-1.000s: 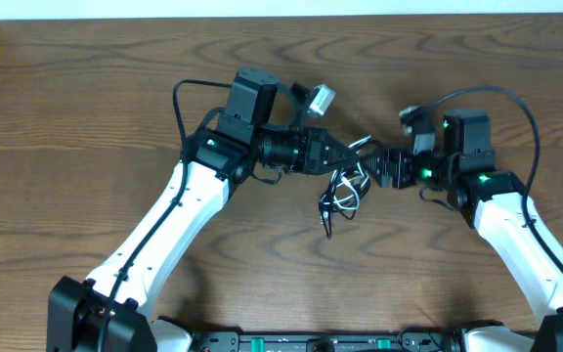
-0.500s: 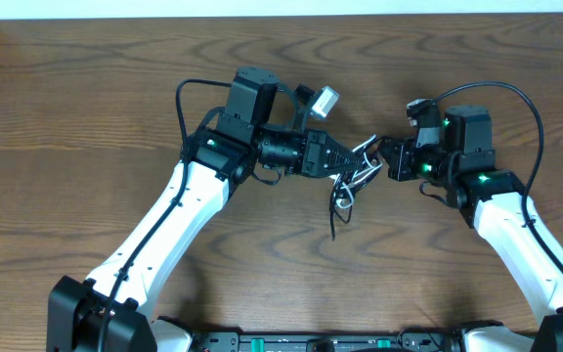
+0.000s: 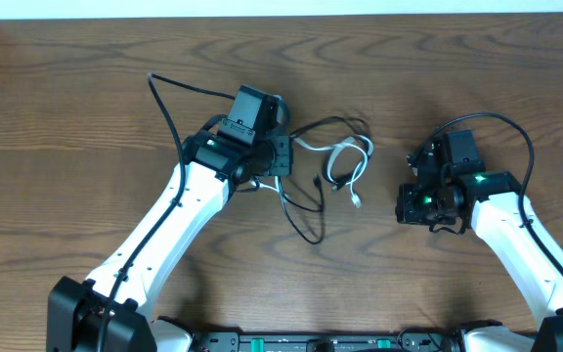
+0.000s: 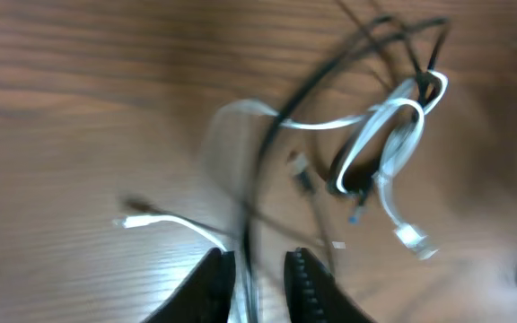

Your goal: Untangle cables

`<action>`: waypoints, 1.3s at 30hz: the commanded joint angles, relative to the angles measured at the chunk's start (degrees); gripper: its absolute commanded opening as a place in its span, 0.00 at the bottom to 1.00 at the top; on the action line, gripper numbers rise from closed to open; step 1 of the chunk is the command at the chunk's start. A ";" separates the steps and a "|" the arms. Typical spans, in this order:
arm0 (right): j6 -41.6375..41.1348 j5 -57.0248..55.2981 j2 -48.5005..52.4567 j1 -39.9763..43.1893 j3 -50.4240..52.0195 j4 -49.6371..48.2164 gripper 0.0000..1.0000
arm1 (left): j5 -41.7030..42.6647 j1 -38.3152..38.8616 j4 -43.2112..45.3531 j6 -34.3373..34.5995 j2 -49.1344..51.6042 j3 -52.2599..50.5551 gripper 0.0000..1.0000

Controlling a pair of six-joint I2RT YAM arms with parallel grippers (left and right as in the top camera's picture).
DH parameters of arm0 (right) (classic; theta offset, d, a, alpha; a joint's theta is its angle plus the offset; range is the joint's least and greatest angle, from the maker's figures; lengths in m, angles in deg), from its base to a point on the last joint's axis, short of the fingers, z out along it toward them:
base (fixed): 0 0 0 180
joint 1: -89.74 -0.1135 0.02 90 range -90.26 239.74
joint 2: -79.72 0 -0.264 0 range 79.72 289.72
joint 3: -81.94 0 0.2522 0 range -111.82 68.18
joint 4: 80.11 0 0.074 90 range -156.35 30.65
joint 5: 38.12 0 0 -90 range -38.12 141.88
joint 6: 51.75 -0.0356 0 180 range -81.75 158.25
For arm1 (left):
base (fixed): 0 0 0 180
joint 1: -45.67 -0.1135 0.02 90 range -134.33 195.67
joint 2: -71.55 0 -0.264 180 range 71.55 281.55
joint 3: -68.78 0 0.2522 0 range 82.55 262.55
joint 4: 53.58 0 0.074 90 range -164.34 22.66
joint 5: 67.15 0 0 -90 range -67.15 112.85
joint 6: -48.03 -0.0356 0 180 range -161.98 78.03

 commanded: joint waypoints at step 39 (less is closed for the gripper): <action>-0.07 3.06 0.39 -0.22 -0.48 -1.16 0.23 | 8.83 0.76 24.46 -8.00 28.26 -0.87 0.51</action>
